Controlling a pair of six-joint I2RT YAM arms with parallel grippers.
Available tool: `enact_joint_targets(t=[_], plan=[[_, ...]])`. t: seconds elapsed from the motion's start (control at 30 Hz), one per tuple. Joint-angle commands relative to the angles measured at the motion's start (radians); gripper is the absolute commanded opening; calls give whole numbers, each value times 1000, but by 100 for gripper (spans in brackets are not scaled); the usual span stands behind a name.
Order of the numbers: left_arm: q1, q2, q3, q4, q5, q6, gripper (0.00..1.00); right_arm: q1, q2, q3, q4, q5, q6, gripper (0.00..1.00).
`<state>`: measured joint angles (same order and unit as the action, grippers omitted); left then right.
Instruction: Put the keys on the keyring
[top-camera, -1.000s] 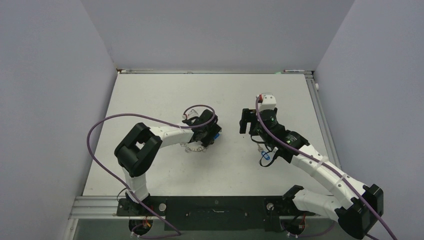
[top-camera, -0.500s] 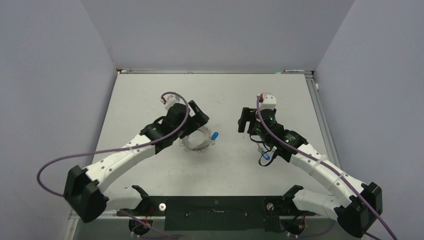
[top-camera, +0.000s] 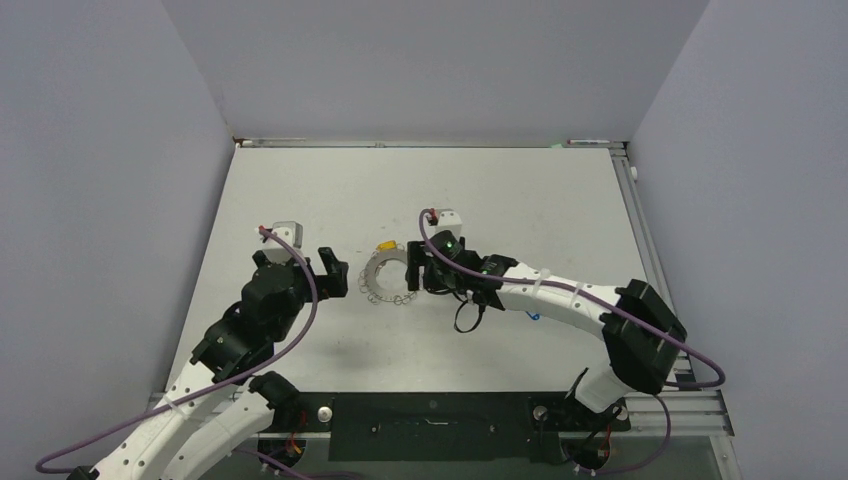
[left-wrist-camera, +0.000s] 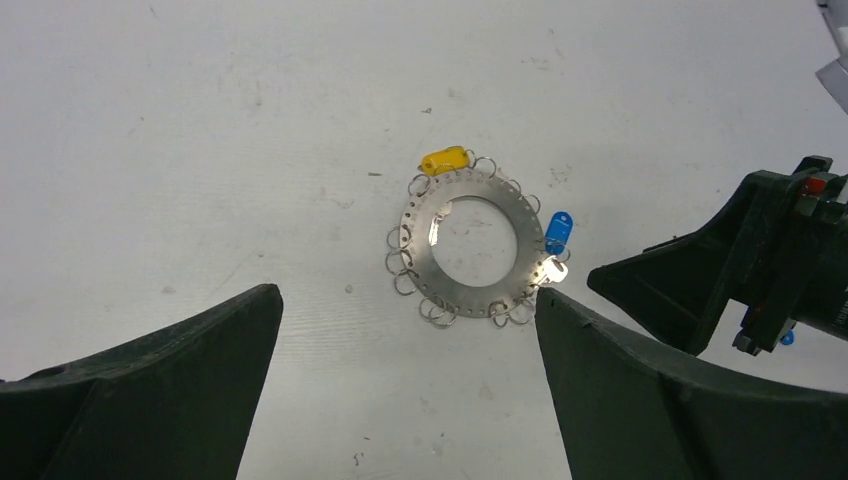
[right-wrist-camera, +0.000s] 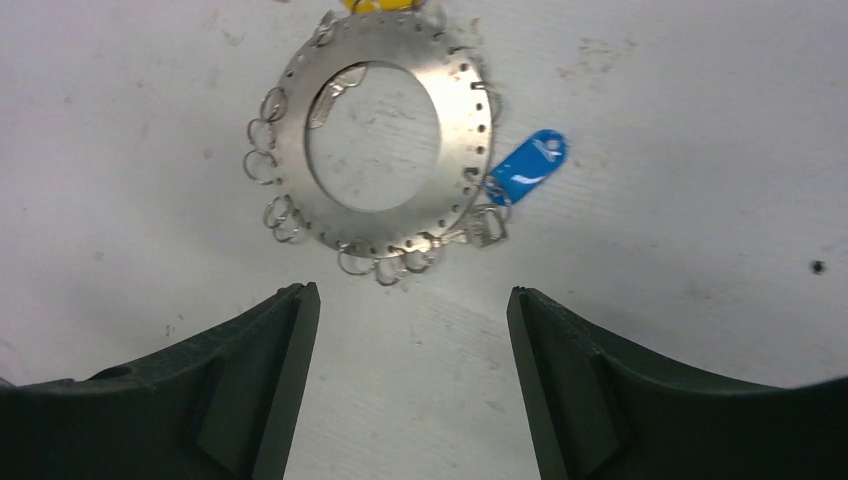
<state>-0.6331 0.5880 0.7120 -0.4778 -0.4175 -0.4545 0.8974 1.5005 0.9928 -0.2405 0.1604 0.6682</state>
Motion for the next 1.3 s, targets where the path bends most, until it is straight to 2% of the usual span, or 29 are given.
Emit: enact_joint_targets(t=[0.0,0.17,0.5,0.67,1.03,1.27], plan=[[-2,-24,7,5,-44,102,97,64,101,97,144,-94,67,69],[-6,-22,24,-21,-79,155,97,70,228,164,229,-192,112,67],[-5,-18,17,9,-32,206,96,38,435,324,216,-275,81,67],[1,14,27,0,-21,208,96,3,497,345,216,-330,71,67],[13,35,27,18,-9,209,96,-68,456,233,98,-338,-26,69],[56,63,35,22,37,207,97,-116,386,224,-73,-260,-209,73]])
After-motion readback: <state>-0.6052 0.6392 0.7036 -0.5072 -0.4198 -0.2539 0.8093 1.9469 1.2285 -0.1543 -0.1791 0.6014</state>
